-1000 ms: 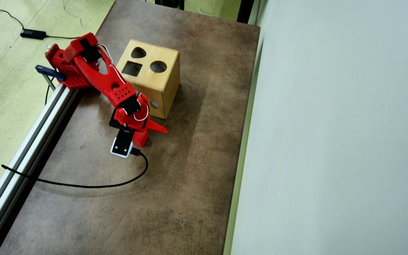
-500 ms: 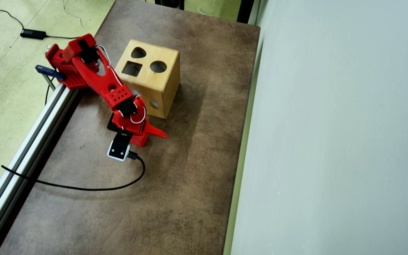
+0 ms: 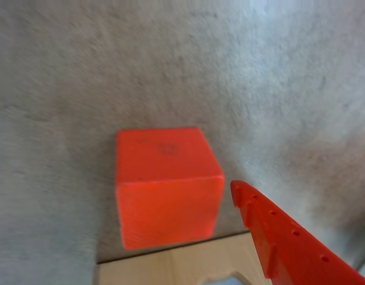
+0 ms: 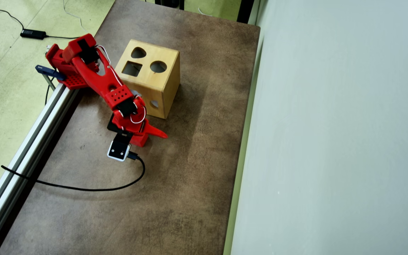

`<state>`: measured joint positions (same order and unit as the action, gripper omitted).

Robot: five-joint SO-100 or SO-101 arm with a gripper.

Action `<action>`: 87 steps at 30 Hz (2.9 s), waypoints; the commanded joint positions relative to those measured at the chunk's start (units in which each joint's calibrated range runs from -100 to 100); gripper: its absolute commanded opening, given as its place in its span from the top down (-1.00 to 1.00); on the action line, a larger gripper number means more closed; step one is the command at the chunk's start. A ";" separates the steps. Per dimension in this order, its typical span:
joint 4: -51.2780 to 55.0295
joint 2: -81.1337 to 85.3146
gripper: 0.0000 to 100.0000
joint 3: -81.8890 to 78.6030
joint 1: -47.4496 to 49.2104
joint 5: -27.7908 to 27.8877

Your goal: Pick and place the red cube on the square hole

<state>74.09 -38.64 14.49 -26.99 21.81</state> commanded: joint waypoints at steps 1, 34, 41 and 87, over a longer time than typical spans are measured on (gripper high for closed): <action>-2.08 0.98 -0.08 1.07 -0.73 -0.29; -1.60 -1.40 0.33 0.98 0.09 -0.20; -1.35 -1.40 0.65 0.98 0.17 -0.24; 12.48 50.07 0.85 1.97 -0.88 -0.34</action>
<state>85.88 1.95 14.40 -27.70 21.81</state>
